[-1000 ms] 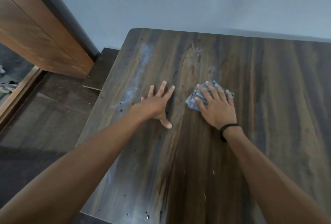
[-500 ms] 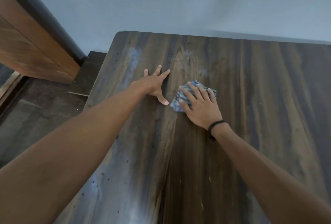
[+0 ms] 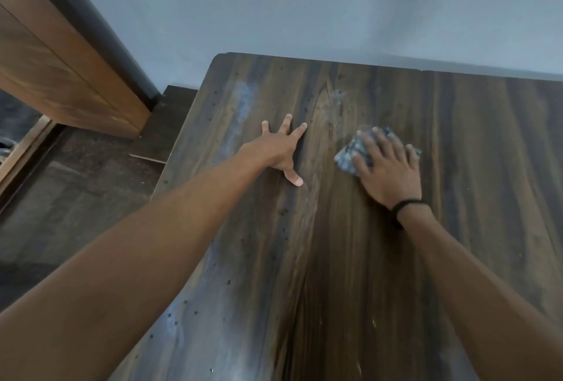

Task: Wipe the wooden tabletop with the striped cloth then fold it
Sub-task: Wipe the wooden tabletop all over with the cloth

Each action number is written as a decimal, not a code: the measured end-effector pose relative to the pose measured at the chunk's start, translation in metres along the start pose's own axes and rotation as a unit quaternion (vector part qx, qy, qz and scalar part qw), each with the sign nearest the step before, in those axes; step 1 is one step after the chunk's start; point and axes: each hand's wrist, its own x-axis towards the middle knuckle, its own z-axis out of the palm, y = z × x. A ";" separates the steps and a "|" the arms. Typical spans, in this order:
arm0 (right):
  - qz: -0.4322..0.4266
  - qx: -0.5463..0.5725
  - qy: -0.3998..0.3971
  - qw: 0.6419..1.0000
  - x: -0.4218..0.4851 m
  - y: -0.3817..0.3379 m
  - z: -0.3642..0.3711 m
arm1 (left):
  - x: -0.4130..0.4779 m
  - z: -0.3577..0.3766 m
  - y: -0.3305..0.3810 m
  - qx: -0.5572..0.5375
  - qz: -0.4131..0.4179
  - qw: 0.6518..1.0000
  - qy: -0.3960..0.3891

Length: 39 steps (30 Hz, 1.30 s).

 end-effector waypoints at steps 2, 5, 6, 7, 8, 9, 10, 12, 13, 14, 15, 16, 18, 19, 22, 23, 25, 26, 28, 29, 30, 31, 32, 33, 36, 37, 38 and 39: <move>0.046 0.025 -0.007 0.999 0.022 -0.008 -0.003 | 0.002 -0.001 0.001 -0.006 -0.004 1.000 -0.008; -0.051 -0.018 -0.031 0.998 0.013 -0.025 0.007 | 0.003 0.000 0.004 -0.006 -0.009 1.000 -0.018; -0.081 -0.026 -0.043 0.995 0.004 -0.021 0.007 | 0.004 0.001 0.004 -0.005 -0.010 1.000 -0.020; -0.084 -0.025 -0.051 0.995 0.002 -0.013 0.003 | 0.004 0.001 0.004 -0.005 -0.011 1.000 -0.020; -0.068 -0.019 -0.041 0.997 0.008 -0.006 0.000 | 0.005 0.000 0.005 -0.004 -0.013 1.000 -0.019; -0.031 -0.007 -0.027 0.999 0.021 0.000 -0.003 | 0.006 -0.001 0.005 -0.005 -0.015 1.000 -0.020; 0.014 0.010 -0.017 1.000 0.036 0.001 -0.007 | 0.006 -0.002 0.005 -0.006 -0.016 1.000 -0.021; 0.044 0.027 -0.026 0.998 0.057 -0.016 -0.009 | 0.007 -0.003 0.006 -0.011 -0.018 0.999 -0.024; 0.022 0.020 -0.036 0.999 0.056 -0.027 -0.005 | 0.008 -0.003 0.006 -0.011 -0.019 0.999 -0.026; -0.016 0.009 -0.041 0.999 0.050 -0.035 0.000 | 0.008 -0.002 0.007 -0.011 -0.019 0.999 -0.027; -0.051 -0.002 -0.043 0.998 0.041 -0.036 0.004 | 0.008 -0.002 0.008 -0.009 -0.019 0.999 -0.027; -0.071 -0.008 -0.044 0.996 0.033 -0.031 0.005 | 0.008 -0.001 0.007 -0.007 -0.020 0.999 -0.026; -0.046 -0.002 -0.030 0.998 0.039 -0.014 -0.001 | 0.008 -0.002 0.004 -0.005 -0.019 0.999 -0.025; -0.012 0.008 -0.020 1.000 0.051 -0.009 -0.005 | 0.008 -0.003 0.002 -0.008 -0.019 0.999 -0.024; 0.027 0.027 -0.028 0.999 0.074 -0.018 -0.006 | 0.014 -0.014 0.003 -0.020 -0.024 0.999 -0.018; -0.006 0.011 -0.032 0.999 0.070 -0.021 -0.003 | 0.018 -0.019 0.005 -0.022 -0.025 0.999 -0.008; -0.073 -0.008 -0.035 0.997 0.056 -0.009 0.000 | 0.029 -0.032 0.006 -0.029 -0.024 0.999 0.017; -0.071 -0.006 -0.035 0.997 0.056 0.003 -0.004 | 0.035 -0.040 0.005 -0.034 -0.024 0.999 0.029; 0.007 0.006 -0.015 1.000 0.077 0.018 -0.014 | 0.045 -0.057 0.003 -0.040 -0.025 0.998 0.042; 0.055 0.020 -0.016 0.998 0.088 0.019 -0.020 | 0.051 -0.065 0.004 -0.044 -0.023 0.998 0.044; 0.070 0.028 -0.029 0.997 0.095 0.012 -0.021 | 0.056 -0.070 0.003 -0.046 -0.027 0.998 0.045; 0.044 0.024 -0.045 0.998 0.095 0.001 -0.017 | 0.060 -0.074 0.000 -0.048 -0.032 0.997 0.042; -0.005 0.009 -0.051 0.999 0.088 -0.006 -0.013 | 0.067 -0.076 0.000 -0.048 -0.033 0.998 0.036; -0.054 -0.003 -0.049 0.997 0.077 -0.007 -0.009 | 0.073 -0.076 0.000 -0.046 -0.035 0.998 0.027; -0.059 -0.005 -0.038 0.998 0.077 0.016 -0.014 | 0.081 -0.075 0.003 -0.044 -0.052 0.998 0.010; -0.010 0.005 -0.027 1.000 0.092 0.021 -0.017 | 0.081 -0.076 0.005 -0.045 -0.054 0.997 0.009; 0.038 0.024 -0.028 0.999 0.106 0.019 -0.021 | 0.080 -0.077 0.007 -0.046 -0.054 0.997 0.008; 0.065 0.039 -0.035 0.997 0.117 0.011 -0.022 | 0.079 -0.077 0.008 -0.046 -0.053 0.998 0.008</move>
